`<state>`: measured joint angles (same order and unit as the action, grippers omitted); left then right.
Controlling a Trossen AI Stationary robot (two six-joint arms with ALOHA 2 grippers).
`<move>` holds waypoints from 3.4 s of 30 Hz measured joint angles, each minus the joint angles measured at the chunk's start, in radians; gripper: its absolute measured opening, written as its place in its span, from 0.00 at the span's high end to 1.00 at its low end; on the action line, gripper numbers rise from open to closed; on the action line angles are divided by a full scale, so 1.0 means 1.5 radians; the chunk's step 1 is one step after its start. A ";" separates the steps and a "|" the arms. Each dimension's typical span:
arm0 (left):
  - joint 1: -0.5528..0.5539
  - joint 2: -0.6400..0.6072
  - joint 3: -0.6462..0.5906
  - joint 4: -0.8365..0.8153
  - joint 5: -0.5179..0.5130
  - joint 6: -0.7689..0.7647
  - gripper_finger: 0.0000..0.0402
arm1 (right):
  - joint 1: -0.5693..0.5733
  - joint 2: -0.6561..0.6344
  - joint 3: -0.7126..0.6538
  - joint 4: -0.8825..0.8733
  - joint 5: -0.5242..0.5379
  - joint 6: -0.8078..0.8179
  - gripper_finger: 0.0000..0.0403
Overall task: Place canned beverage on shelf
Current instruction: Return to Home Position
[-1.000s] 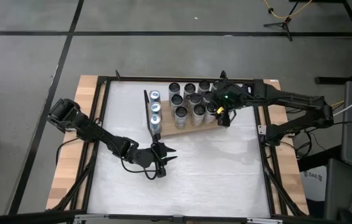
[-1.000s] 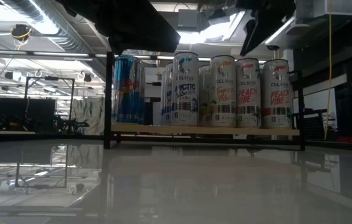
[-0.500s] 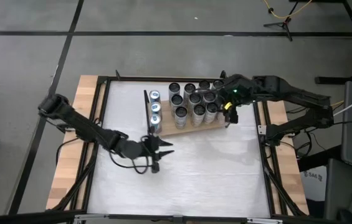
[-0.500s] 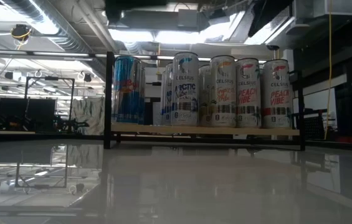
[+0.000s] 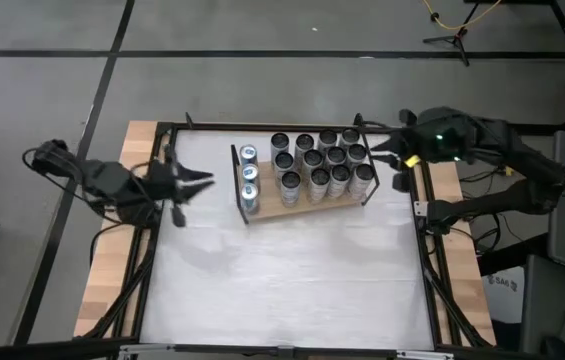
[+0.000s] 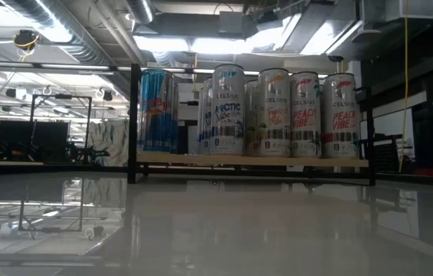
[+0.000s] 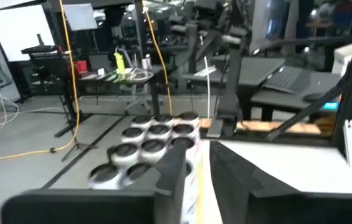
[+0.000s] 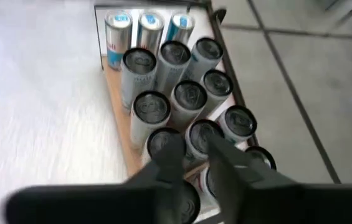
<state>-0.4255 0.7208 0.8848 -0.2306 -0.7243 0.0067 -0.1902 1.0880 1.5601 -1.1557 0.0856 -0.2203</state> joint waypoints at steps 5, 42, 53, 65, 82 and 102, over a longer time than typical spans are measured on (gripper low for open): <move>0.000 -0.077 0.000 -0.121 0.000 -0.003 0.97 | 0.000 -0.101 -0.136 0.109 -0.009 -0.001 0.98; 0.004 -0.478 -0.389 0.123 0.053 0.109 1.00 | 0.000 -0.692 -0.728 0.438 -0.155 0.188 1.00; 0.059 -0.478 -0.442 0.205 0.120 0.108 1.00 | 0.000 -0.717 -0.785 0.522 -0.175 0.189 1.00; 0.154 -0.478 -0.571 0.445 0.221 0.159 1.00 | 0.000 -0.716 -0.834 0.568 -0.180 0.188 0.99; 0.278 -0.478 -0.585 0.390 0.286 0.119 1.00 | 0.000 -0.716 -0.841 0.582 -0.210 0.165 0.99; 0.299 -0.476 -0.585 0.186 0.320 -0.020 1.00 | 0.000 -0.715 -0.841 0.620 -0.204 0.165 0.99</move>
<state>0.0223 0.0073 0.0071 0.0491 -0.2447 -0.0229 -0.1902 0.0151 0.2989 -0.2251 -0.2198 0.0277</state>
